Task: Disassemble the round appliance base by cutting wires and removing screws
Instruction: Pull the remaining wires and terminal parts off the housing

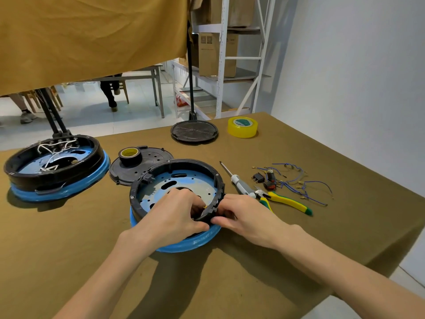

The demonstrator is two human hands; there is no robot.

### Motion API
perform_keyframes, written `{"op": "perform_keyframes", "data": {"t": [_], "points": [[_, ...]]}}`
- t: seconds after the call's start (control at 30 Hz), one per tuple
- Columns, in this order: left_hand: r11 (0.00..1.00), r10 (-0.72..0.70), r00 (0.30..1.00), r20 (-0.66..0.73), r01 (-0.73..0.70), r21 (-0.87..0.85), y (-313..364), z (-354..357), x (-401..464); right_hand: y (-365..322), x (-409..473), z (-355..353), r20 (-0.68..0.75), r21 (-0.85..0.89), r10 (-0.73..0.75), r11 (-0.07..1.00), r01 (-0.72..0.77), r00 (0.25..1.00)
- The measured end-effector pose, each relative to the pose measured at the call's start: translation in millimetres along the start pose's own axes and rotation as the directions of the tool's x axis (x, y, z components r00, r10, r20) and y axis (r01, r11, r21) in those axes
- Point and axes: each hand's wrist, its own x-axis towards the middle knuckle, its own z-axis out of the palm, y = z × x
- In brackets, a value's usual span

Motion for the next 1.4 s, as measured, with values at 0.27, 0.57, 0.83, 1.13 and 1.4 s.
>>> {"op": "perform_keyframes", "data": {"t": [0.27, 0.57, 0.83, 1.13, 1.4], "points": [[0.993, -0.02, 0.999, -0.042, 0.015, -0.116, 0.0, 1.3, 1.3, 6.2, 3.4, -6.0, 0.032, -0.021, -0.067, 0.998, 0.067, 0.997], [0.989, 0.025, 0.999, 0.034, -0.02, -0.143, -5.4, -0.1, 2.3, 5.6, -1.2, -0.1, -0.035, 0.017, -0.063, 0.998, 0.063, 0.997], [0.985, 0.034, 0.998, 0.045, -0.026, -0.169, -4.6, 1.7, 3.3, 0.6, 3.0, -5.6, -0.049, 0.016, -0.077, 0.997, 0.078, 0.996], [0.978, 0.056, 0.996, 0.073, -0.04, -0.206, -6.7, 2.9, 4.5, -1.3, -8.1, 7.2, -0.104, 0.12, -0.04, 0.991, 0.053, 0.994], [0.988, 0.06, 0.993, 0.102, -0.045, -0.145, -6.1, 6.6, 3.6, -3.4, -5.1, -4.0, -0.107, -0.078, -0.091, 0.993, 0.083, 0.99]]}}
